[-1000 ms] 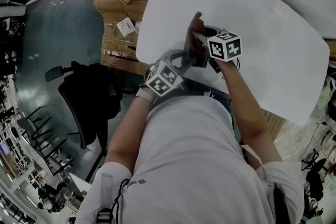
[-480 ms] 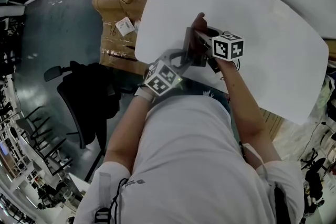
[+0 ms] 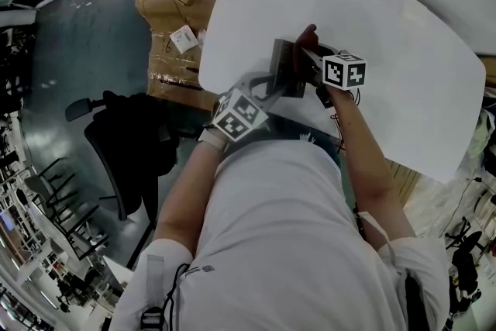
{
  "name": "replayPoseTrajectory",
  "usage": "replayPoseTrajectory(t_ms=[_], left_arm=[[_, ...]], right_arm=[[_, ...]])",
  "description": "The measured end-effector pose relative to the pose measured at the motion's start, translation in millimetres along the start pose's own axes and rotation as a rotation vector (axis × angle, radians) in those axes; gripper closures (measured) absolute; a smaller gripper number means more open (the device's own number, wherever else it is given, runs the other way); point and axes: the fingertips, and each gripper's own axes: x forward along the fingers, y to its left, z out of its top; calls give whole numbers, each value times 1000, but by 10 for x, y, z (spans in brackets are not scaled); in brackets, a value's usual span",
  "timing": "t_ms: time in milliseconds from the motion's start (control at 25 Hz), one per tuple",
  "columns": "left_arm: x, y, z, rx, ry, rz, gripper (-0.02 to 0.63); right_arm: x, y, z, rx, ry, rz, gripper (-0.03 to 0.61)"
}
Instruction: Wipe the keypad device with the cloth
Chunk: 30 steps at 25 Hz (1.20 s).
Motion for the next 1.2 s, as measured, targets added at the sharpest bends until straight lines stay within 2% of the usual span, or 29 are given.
replayPoseTrajectory(t_ms=[160, 280, 560, 720, 1200], left_arm=[[1, -10, -11, -11, -1, 0, 474], [0, -3, -2, -13, -3, 5, 475], [-3, -4, -2, -21, -5, 6, 475], [-3, 1, 4, -38, -18, -3, 475], [11, 15, 10, -57, -45, 10, 476]], right_arm=[[-82, -307, -212, 23, 37, -65, 479], [-125, -364, -327, 10, 73, -87, 479], [-227, -149, -562, -17, 129, -67, 479], [-264, 6, -693, -71, 160, -63, 479], [-284, 539, -731, -145, 173, 6, 479]])
